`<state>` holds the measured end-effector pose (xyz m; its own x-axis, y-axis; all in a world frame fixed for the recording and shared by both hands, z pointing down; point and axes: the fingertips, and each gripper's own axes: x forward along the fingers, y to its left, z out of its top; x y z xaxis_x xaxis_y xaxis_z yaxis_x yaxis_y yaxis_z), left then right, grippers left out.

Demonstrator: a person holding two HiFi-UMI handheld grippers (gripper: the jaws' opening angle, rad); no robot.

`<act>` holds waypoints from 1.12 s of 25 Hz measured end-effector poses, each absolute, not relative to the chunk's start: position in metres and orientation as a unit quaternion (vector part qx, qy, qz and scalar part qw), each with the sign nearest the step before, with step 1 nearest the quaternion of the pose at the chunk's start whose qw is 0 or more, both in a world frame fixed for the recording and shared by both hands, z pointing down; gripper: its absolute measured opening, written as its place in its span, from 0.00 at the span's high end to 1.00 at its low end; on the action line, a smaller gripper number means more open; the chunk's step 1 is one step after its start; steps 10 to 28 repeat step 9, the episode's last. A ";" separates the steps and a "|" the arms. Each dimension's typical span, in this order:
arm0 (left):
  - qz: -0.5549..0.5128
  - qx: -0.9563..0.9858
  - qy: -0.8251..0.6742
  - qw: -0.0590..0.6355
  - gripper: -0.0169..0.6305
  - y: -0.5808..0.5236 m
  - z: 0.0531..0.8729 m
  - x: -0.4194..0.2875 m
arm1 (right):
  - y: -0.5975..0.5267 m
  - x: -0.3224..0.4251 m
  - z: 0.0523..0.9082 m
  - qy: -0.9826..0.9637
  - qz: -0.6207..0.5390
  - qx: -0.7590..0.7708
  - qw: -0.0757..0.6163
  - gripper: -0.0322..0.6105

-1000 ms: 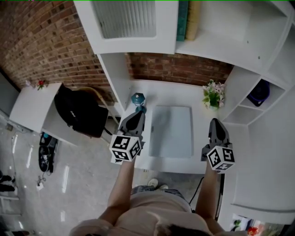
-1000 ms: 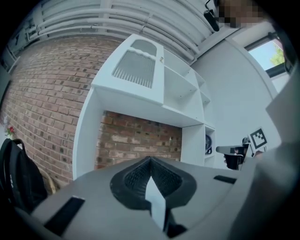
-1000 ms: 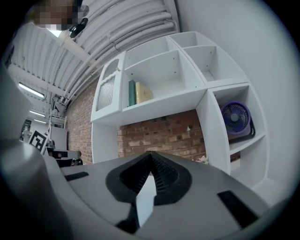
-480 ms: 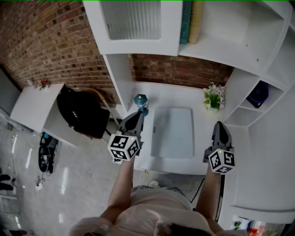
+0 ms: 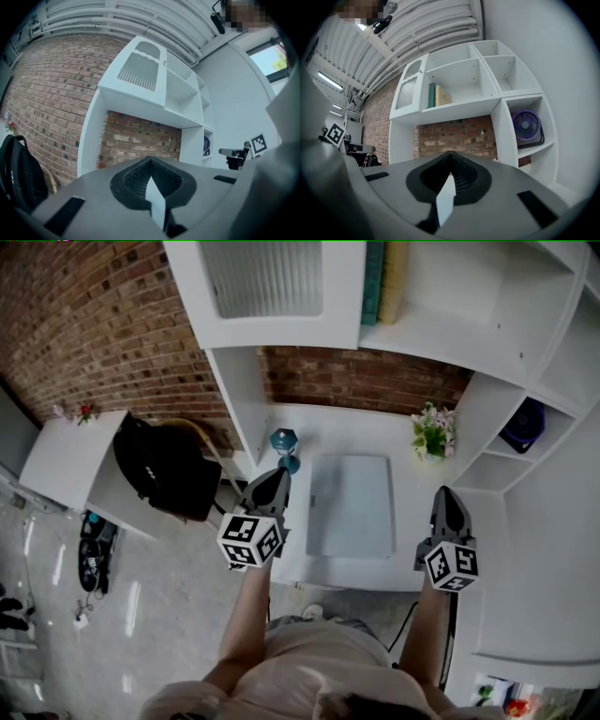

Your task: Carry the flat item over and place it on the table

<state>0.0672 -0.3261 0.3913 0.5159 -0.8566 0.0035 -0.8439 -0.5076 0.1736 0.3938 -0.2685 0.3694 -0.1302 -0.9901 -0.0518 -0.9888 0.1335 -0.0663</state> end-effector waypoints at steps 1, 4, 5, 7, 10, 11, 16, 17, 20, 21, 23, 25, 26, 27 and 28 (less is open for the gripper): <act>-0.041 0.868 -0.490 0.077 0.93 -0.325 0.391 0.068 | -0.268 0.394 0.369 0.751 -0.008 -0.659 0.041 0.93; -0.042 0.868 -0.488 0.080 0.93 -0.325 0.391 0.069 | -0.266 0.395 0.370 0.751 -0.009 -0.659 0.040 0.93; -0.042 0.868 -0.488 0.080 0.93 -0.325 0.391 0.069 | -0.266 0.395 0.370 0.751 -0.010 -0.659 0.039 0.93; -0.042 0.868 -0.488 0.081 0.93 -0.325 0.392 0.069 | -0.267 0.395 0.371 0.752 -0.010 -0.659 0.037 0.93; -0.042 0.868 -0.488 0.082 0.93 -0.326 0.393 0.070 | -0.267 0.395 0.372 0.752 -0.011 -0.658 0.034 0.93; -0.042 0.868 -0.488 0.082 0.93 -0.326 0.393 0.070 | -0.267 0.395 0.372 0.752 -0.011 -0.658 0.034 0.93; -0.042 0.868 -0.488 0.082 0.93 -0.326 0.393 0.070 | -0.267 0.395 0.372 0.752 -0.011 -0.658 0.034 0.93; -0.042 0.868 -0.488 0.082 0.93 -0.326 0.393 0.070 | -0.267 0.395 0.372 0.752 -0.011 -0.658 0.034 0.93; -0.042 0.868 -0.488 0.082 0.93 -0.326 0.393 0.070 | -0.267 0.395 0.372 0.752 -0.011 -0.658 0.034 0.93; -0.042 0.868 -0.488 0.082 0.93 -0.326 0.393 0.070 | -0.267 0.395 0.372 0.752 -0.011 -0.658 0.034 0.93; -0.042 0.868 -0.488 0.082 0.93 -0.326 0.393 0.070 | -0.267 0.395 0.372 0.752 -0.011 -0.658 0.034 0.93; -0.042 0.868 -0.488 0.082 0.93 -0.326 0.393 0.070 | -0.267 0.395 0.372 0.752 -0.011 -0.658 0.034 0.93; -0.042 0.868 -0.488 0.082 0.93 -0.326 0.393 0.070 | -0.267 0.395 0.372 0.752 -0.011 -0.658 0.034 0.93; -0.042 0.868 -0.488 0.082 0.93 -0.326 0.393 0.070 | -0.267 0.395 0.372 0.752 -0.011 -0.658 0.034 0.93; -0.042 0.868 -0.488 0.082 0.93 -0.326 0.393 0.070 | -0.267 0.395 0.372 0.752 -0.011 -0.658 0.034 0.93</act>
